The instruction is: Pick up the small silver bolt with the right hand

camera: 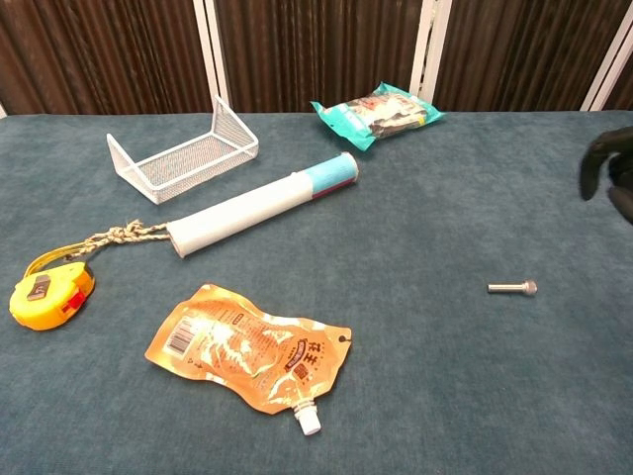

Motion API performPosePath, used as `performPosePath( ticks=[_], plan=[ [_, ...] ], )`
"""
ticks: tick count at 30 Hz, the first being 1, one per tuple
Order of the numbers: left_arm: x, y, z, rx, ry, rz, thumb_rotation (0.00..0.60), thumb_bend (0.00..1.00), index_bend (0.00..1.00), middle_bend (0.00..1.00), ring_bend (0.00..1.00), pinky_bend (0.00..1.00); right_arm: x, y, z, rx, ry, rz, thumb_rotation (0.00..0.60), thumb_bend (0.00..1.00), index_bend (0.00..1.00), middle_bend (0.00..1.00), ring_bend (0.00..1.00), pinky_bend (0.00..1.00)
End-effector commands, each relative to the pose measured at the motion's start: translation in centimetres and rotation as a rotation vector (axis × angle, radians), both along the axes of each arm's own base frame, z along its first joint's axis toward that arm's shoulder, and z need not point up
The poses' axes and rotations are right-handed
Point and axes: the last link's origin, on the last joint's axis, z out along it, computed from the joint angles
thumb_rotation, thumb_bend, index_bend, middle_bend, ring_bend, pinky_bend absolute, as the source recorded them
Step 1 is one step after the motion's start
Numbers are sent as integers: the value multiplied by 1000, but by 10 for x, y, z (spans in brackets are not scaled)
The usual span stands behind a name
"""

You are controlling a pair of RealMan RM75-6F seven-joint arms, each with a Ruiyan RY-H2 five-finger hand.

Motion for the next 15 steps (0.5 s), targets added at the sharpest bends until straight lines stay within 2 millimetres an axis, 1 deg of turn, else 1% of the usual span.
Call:
performPosePath(
  ticks=[1, 6, 8, 13, 15],
  plan=[
    [0, 0, 0, 1, -3, 2, 600, 369, 270, 147, 215, 420, 13, -13, -12, 33, 9, 1, 600, 737, 618, 934, 938, 892],
    [0, 0, 0, -4, -5, -5, 600, 370, 269, 147, 215, 420, 19, -26, -28, 89, 26, -41, 600, 730, 612, 991, 990, 946],
    [0, 0, 0, -4, -6, -7, 600, 369, 270, 147, 215, 420, 21, -30, -33, 94, 41, -52, 600, 697, 599, 998, 997, 953],
    [0, 0, 1, -4, -9, -4, 600, 370, 270, 147, 216, 420, 26, -34, -44, 122, 58, -75, 600, 451, 545, 1000, 1000, 955],
    [0, 0, 1, -5, -9, -4, 600, 369, 270, 147, 215, 420, 28, -35, -47, 124, 66, -77, 600, 382, 531, 1000, 1000, 955]
  ],
)
